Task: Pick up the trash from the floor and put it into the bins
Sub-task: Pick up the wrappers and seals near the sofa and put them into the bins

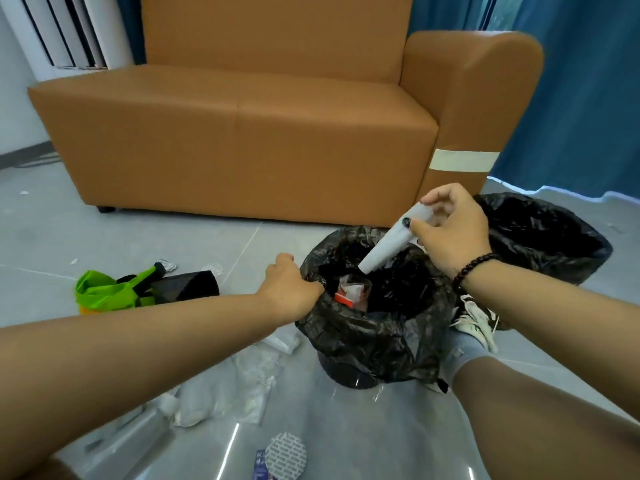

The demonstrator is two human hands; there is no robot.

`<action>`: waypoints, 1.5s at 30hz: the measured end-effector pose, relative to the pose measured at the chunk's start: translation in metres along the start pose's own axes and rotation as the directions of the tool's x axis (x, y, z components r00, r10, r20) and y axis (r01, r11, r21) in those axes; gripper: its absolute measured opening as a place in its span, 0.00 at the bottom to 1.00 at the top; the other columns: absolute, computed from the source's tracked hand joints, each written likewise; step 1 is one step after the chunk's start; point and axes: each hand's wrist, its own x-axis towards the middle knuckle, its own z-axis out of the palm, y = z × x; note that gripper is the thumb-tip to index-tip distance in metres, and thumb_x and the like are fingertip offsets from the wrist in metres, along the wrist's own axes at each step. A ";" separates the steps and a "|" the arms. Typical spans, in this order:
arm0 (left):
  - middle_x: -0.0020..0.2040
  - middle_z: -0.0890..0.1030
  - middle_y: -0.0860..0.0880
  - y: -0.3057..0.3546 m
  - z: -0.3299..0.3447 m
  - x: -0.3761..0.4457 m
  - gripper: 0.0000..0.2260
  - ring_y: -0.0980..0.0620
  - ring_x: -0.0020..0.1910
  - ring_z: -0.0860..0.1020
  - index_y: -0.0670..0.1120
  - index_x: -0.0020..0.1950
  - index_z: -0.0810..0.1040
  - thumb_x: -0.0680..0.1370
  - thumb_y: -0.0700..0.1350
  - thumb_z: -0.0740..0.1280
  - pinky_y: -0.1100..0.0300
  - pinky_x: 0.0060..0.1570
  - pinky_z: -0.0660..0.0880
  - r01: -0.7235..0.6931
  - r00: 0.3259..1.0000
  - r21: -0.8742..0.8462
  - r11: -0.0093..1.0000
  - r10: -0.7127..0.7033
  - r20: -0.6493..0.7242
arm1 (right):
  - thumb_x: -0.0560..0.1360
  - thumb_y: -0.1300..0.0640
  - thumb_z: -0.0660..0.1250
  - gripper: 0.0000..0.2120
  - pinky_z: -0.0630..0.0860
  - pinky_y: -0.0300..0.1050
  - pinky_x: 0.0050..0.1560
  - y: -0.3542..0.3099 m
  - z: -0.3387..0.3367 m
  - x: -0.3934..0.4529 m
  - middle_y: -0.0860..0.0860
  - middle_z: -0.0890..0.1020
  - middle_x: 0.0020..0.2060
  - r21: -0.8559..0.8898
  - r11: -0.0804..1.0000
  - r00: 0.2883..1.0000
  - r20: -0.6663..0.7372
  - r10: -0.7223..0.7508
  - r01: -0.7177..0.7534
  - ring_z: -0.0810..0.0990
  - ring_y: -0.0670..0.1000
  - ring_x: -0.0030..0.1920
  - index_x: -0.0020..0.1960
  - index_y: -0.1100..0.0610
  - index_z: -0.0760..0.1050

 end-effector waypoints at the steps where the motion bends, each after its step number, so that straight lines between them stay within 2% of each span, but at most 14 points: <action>1: 0.69 0.64 0.41 -0.001 0.006 0.005 0.31 0.42 0.65 0.69 0.42 0.73 0.55 0.77 0.48 0.66 0.57 0.55 0.69 0.035 0.999 0.005 0.999 -0.035 0.007 | 0.70 0.64 0.71 0.12 0.77 0.45 0.47 0.008 0.005 0.004 0.47 0.76 0.42 -0.024 1.000 1.000 0.011 -0.013 0.014 0.78 0.51 0.46 0.46 0.53 0.70; 4: 0.60 0.73 0.41 -0.009 0.019 0.018 0.28 0.41 0.58 0.75 0.43 0.69 0.57 0.75 0.49 0.68 0.50 0.57 0.75 0.119 0.992 -0.030 0.992 -0.118 0.045 | 0.72 0.64 0.69 0.10 0.73 0.40 0.41 0.022 0.025 0.013 0.51 0.77 0.45 -0.094 0.994 0.995 0.083 -0.054 0.062 0.77 0.52 0.45 0.48 0.55 0.70; 7: 0.55 0.76 0.42 -0.011 0.027 0.024 0.22 0.43 0.54 0.77 0.46 0.64 0.58 0.76 0.47 0.66 0.47 0.56 0.77 0.127 0.987 -0.058 0.990 -0.121 0.103 | 0.72 0.63 0.69 0.10 0.76 0.45 0.41 0.033 0.048 0.020 0.51 0.77 0.45 -0.129 0.983 0.979 0.171 -0.111 0.134 0.78 0.53 0.43 0.47 0.54 0.69; 14: 0.52 0.77 0.42 -0.010 0.038 0.033 0.23 0.42 0.53 0.79 0.49 0.64 0.61 0.72 0.48 0.65 0.44 0.55 0.78 0.103 0.986 -0.115 0.988 -0.086 0.141 | 0.71 0.63 0.70 0.09 0.74 0.37 0.36 0.055 0.083 0.030 0.49 0.78 0.41 -0.219 0.966 0.951 0.303 -0.067 0.138 0.78 0.51 0.42 0.42 0.52 0.71; 16: 0.52 0.78 0.43 -0.010 0.041 0.034 0.23 0.43 0.52 0.79 0.50 0.63 0.61 0.72 0.49 0.65 0.44 0.55 0.78 0.104 0.986 -0.142 0.984 -0.083 0.146 | 0.70 0.63 0.70 0.08 0.74 0.37 0.40 0.058 0.089 0.027 0.50 0.80 0.43 -0.243 0.954 0.927 0.366 -0.080 0.178 0.78 0.50 0.45 0.41 0.53 0.73; 19: 0.52 0.80 0.43 -0.009 0.046 0.035 0.27 0.44 0.52 0.80 0.50 0.64 0.62 0.67 0.52 0.66 0.44 0.54 0.78 0.096 0.984 -0.154 0.983 -0.071 0.161 | 0.72 0.60 0.71 0.01 0.73 0.38 0.47 0.061 0.095 0.018 0.51 0.82 0.45 -0.326 0.887 0.786 0.614 -0.065 0.328 0.80 0.49 0.48 0.42 0.56 0.80; 21: 0.53 0.79 0.44 -0.008 0.048 0.034 0.26 0.44 0.52 0.80 0.50 0.66 0.61 0.71 0.51 0.66 0.45 0.55 0.78 0.087 0.986 -0.137 0.987 -0.066 0.154 | 0.74 0.57 0.70 0.05 0.74 0.38 0.49 0.064 0.098 0.009 0.51 0.84 0.46 -0.347 0.852 0.657 0.754 0.005 0.392 0.80 0.48 0.46 0.44 0.59 0.83; 23: 0.54 0.79 0.44 -0.009 0.049 0.032 0.24 0.44 0.52 0.80 0.49 0.68 0.60 0.76 0.49 0.65 0.47 0.55 0.78 0.091 0.985 -0.121 0.988 -0.071 0.155 | 0.76 0.56 0.67 0.08 0.74 0.39 0.52 0.068 0.099 0.002 0.51 0.84 0.48 -0.369 0.821 0.557 0.827 0.076 0.436 0.80 0.49 0.49 0.47 0.59 0.84; 25: 0.56 0.78 0.44 -0.011 0.047 0.028 0.23 0.44 0.53 0.80 0.48 0.69 0.59 0.77 0.49 0.64 0.48 0.54 0.79 0.103 0.982 -0.125 0.987 -0.081 0.168 | 0.77 0.56 0.65 0.11 0.75 0.42 0.53 0.070 0.097 0.000 0.51 0.84 0.50 -0.373 0.804 0.511 0.854 0.102 0.462 0.81 0.51 0.50 0.48 0.60 0.84; 28: 0.58 0.77 0.43 -0.012 0.038 0.019 0.26 0.44 0.56 0.79 0.48 0.73 0.55 0.79 0.49 0.63 0.48 0.57 0.78 0.120 0.979 -0.133 0.984 -0.095 0.183 | 0.78 0.57 0.63 0.13 0.75 0.37 0.44 0.065 0.088 0.003 0.51 0.84 0.50 -0.357 0.829 0.539 0.838 0.082 0.430 0.81 0.49 0.43 0.48 0.62 0.83; 31: 0.50 0.77 0.47 -0.012 0.020 0.006 0.29 0.45 0.55 0.79 0.46 0.76 0.51 0.80 0.49 0.62 0.49 0.58 0.76 0.114 0.981 -0.133 0.985 -0.090 0.171 | 0.78 0.57 0.62 0.11 0.70 0.29 0.32 0.047 0.073 0.005 0.51 0.85 0.48 -0.340 0.845 0.618 0.786 0.014 0.413 0.75 0.44 0.33 0.49 0.60 0.83; 38: 0.50 0.74 0.50 -0.028 -0.031 -0.040 0.28 0.46 0.55 0.79 0.45 0.76 0.52 0.80 0.49 0.61 0.50 0.57 0.77 0.082 0.995 -0.156 0.984 -0.072 0.065 | 0.77 0.56 0.63 0.10 0.70 0.36 0.35 -0.027 0.054 -0.030 0.51 0.84 0.41 -0.188 0.903 0.751 0.632 -0.190 0.386 0.76 0.44 0.33 0.45 0.59 0.82; 42: 0.51 0.74 0.49 -0.059 -0.058 -0.070 0.30 0.46 0.53 0.79 0.44 0.76 0.51 0.80 0.49 0.62 0.56 0.43 0.78 0.129 0.991 -0.137 0.982 -0.125 0.038 | 0.77 0.56 0.63 0.10 0.73 0.38 0.40 -0.070 0.060 -0.078 0.49 0.82 0.40 -0.102 0.878 0.696 0.655 -0.295 0.468 0.76 0.45 0.37 0.44 0.58 0.81; 45: 0.55 0.75 0.45 -0.085 -0.073 -0.088 0.29 0.45 0.55 0.79 0.44 0.75 0.52 0.80 0.49 0.62 0.54 0.45 0.77 0.156 0.988 -0.084 0.984 -0.155 0.024 | 0.76 0.56 0.63 0.09 0.77 0.45 0.47 -0.078 0.073 -0.109 0.49 0.82 0.41 -0.060 0.838 0.609 0.715 -0.343 0.543 0.79 0.48 0.42 0.44 0.57 0.81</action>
